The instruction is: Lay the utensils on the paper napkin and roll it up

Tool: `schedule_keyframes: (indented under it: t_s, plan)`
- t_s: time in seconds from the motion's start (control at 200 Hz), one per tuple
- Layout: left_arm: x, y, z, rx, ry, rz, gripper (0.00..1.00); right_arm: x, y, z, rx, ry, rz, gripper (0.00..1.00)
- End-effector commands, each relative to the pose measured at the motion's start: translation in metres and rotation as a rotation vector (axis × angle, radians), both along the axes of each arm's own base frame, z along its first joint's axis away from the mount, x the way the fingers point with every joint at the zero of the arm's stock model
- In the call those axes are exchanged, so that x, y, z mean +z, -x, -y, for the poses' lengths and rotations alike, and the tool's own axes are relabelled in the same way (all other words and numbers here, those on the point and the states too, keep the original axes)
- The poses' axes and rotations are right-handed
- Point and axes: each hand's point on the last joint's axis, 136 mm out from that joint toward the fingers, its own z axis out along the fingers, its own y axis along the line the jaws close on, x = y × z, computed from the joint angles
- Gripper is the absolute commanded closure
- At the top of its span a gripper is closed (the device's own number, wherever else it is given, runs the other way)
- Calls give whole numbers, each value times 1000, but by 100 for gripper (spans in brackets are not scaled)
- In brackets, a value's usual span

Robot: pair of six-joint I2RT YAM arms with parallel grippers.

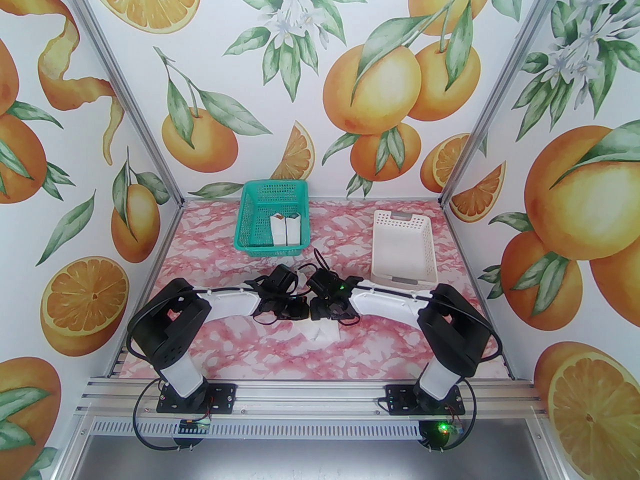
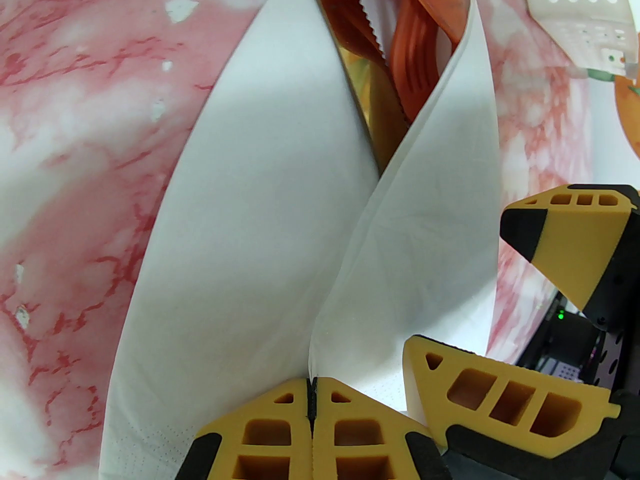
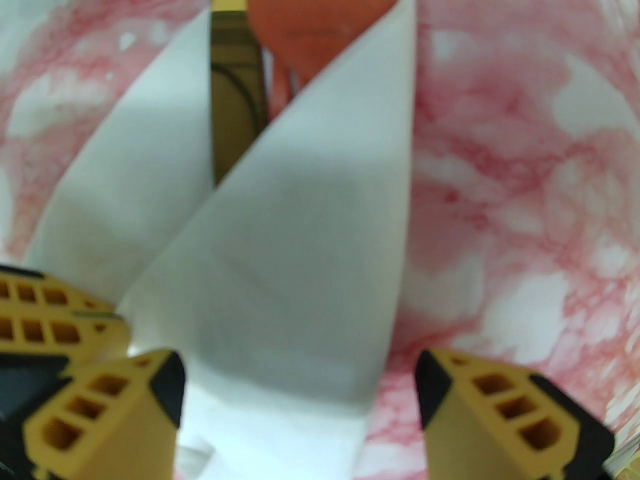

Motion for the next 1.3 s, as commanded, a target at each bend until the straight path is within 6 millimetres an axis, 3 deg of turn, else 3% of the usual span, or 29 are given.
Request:
schedule_keyframes:
  t_s: [0.0, 0.475, 0.891, 1.296]
  plan:
    - [4, 0, -2, 5, 6, 14, 98, -1, -8, -8, 5, -5, 33, 20]
    - [1, 1, -3, 17, 6, 9, 99, -21, 11, 16, -2, 63, -21, 27]
    - [-3, 1, -7, 31, -11, 5, 99, -16, 17, 26, -11, 70, -12, 30]
    - [-6, 3, -8, 34, -18, -1, 100, -15, 22, 32, -18, 75, -19, 39]
